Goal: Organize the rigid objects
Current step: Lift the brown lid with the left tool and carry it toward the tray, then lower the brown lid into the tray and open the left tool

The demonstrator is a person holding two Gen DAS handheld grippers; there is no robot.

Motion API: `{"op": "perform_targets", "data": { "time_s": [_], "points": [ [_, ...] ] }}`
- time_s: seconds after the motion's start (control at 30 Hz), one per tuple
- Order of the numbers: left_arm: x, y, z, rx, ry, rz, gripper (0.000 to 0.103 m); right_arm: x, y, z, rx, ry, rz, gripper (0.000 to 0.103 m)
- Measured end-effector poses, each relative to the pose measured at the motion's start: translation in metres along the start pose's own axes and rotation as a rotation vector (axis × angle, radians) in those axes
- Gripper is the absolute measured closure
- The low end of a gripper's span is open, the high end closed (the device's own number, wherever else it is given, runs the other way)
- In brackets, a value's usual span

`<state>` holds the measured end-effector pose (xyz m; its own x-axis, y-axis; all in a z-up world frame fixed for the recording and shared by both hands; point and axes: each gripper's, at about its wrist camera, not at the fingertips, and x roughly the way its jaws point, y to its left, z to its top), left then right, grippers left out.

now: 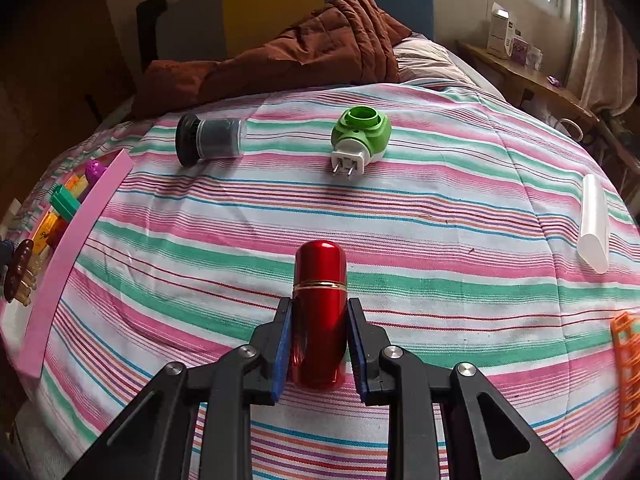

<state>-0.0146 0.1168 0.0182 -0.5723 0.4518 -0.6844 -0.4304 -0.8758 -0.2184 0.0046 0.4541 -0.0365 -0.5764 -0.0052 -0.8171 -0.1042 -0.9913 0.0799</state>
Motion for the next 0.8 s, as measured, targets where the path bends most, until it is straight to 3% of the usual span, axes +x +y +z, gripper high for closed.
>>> {"op": "perform_targets", "data": {
  "time_s": [0.4,0.57,0.67,0.8],
  "points": [
    [-0.004,0.089,-0.015,-0.117,0.043,0.202,0.082,0.002,0.002,-0.002,-0.009,0.005,-0.003,0.077],
    [-0.001,0.103,-0.015,-0.118,0.040,0.281,0.080,0.002,0.001,-0.002,-0.003,0.005,-0.002,0.077],
    [-0.009,0.106,-0.015,-0.125,0.005,0.344,0.069,0.003,0.002,-0.003,-0.003,0.009,-0.003,0.077],
    [-0.023,0.098,-0.014,-0.134,-0.057,0.382,0.067,0.004,0.004,-0.003,-0.006,0.011,-0.004,0.077]
  ]
}}
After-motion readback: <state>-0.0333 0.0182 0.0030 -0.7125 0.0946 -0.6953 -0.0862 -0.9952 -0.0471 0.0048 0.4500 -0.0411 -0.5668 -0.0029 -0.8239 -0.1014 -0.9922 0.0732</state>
